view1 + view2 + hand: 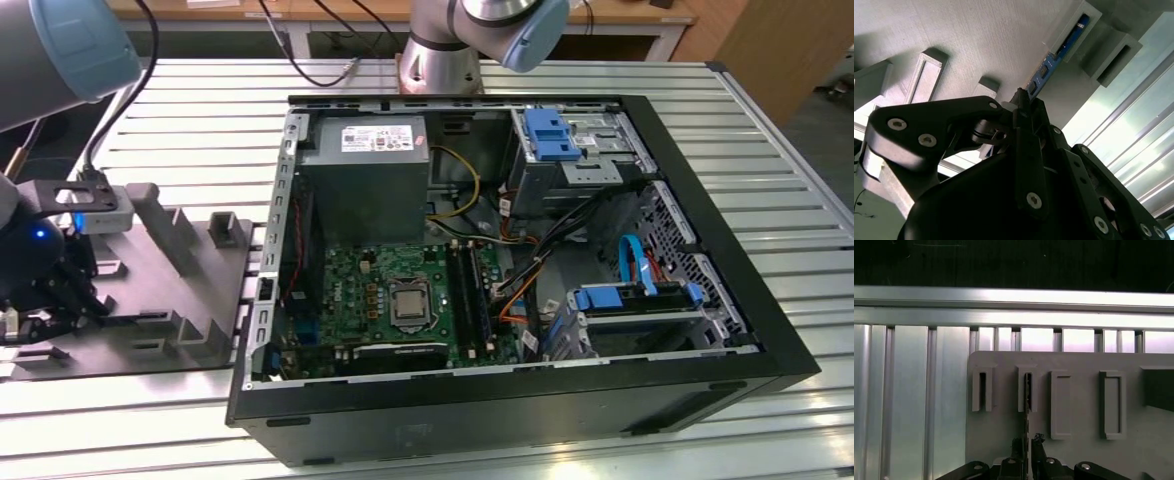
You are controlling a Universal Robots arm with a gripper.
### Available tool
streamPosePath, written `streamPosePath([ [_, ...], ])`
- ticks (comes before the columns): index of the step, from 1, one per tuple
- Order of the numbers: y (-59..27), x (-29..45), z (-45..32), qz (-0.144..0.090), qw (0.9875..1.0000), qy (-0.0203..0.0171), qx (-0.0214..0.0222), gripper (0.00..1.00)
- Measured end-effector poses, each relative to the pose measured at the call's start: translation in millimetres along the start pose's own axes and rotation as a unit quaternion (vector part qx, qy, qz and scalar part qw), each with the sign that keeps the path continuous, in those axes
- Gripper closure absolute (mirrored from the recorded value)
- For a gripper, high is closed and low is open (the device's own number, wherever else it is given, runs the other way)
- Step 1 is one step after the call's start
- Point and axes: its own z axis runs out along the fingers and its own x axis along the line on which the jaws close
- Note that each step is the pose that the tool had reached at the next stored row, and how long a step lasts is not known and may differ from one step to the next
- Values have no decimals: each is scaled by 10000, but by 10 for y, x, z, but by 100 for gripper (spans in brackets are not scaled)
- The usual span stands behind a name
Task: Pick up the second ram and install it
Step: 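Pick up the second ram and move it above second insertion slot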
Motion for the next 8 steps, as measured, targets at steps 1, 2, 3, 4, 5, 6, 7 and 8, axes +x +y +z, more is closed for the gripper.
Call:
streamPosePath([
  [1,0,0,-1,1,10000,-1,0,79],
  [2,0,0,-2,2,10000,-2,0,79],
  [3,-1,0,-1,7,10000,-4,1,79],
  [4,0,0,-2,25,10000,-3,0,79],
  [5,0,1,-2,57,10000,-4,1,79],
  [6,0,1,-2,99,10000,-4,1,79],
  [7,0,1,-2,121,9999,-4,2,79],
  [8,0,1,-2,122,9999,-5,2,79],
])
